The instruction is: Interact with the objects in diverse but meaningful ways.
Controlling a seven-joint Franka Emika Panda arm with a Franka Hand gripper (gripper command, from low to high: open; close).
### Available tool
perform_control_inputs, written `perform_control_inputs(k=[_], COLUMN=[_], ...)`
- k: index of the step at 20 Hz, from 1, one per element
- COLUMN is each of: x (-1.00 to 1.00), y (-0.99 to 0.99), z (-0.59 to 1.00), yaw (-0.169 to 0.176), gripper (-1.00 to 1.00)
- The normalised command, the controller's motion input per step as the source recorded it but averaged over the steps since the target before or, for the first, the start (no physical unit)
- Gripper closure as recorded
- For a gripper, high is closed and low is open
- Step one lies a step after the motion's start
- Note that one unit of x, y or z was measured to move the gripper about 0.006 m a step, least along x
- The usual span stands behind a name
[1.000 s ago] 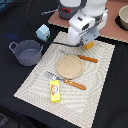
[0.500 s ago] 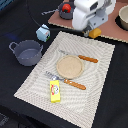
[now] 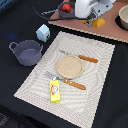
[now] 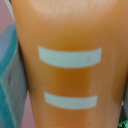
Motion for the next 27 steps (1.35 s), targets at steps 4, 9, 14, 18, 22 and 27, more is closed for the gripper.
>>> perform_control_inputs(k=[4,9,14,18,22,27], x=[-0.14,-0.22,-0.25,-0.21,0.01,0.0], y=[0.0,-0.08,-0.05,0.0,0.0,0.0], z=[-0.38,-0.97,-0.94,-0.8,-0.08,0.0], yaw=[-0.005,-0.08,-0.039,-0.014,0.0,0.0], gripper=[-1.0,-1.0,-1.0,-1.0,-1.0,-1.0])
